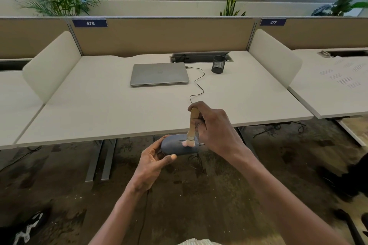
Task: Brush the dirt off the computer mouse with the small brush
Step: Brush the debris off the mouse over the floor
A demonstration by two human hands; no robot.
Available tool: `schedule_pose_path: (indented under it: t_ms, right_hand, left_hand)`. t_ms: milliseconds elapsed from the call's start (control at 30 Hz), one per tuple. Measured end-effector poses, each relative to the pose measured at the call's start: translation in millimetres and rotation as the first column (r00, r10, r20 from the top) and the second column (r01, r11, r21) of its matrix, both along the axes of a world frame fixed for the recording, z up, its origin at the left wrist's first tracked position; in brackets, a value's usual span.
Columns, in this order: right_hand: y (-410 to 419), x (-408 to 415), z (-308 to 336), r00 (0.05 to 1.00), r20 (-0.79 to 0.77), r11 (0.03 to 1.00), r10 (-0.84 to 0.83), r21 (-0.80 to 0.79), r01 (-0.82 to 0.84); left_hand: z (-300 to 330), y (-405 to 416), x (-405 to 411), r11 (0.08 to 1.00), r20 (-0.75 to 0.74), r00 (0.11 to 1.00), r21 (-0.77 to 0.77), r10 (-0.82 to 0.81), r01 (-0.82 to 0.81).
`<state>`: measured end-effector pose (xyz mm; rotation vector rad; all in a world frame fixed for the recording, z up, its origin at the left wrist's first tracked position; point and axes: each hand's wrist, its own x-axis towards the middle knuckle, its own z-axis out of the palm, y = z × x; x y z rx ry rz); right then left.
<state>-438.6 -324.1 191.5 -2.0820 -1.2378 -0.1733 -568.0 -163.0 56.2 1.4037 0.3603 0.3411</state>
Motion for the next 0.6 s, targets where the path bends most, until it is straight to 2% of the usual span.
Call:
schedule_pose_path:
  t_ms: [133,333,467,600]
  right_hand:
    - [2,-2,5,0.999,-0.013,0.996,-0.044,0.072,0.045]
    - [0,-7,6,0.997,0.018,0.997,-0.081,0.015,0.081]
    - [2,-8,9,0.993,-0.01,0.99,-0.116,0.081,0.116]
    - [0,-11,8,0.993,0.024,0.993,-0.118,0.003,0.118]
  left_hand:
    - [-1,1,0,1.0,-0.004,1.0,0.023,-0.001,0.001]
    - [-3,-1,-3,1.0,0.006,1.0,0.02,0.011,-0.011]
    - [-4,1,-4,1.0,0.017,1.0,0.01,0.0,0.0]
    - [-3,1,-4,1.0,0.014,1.0,-0.018,0.004,-0.004]
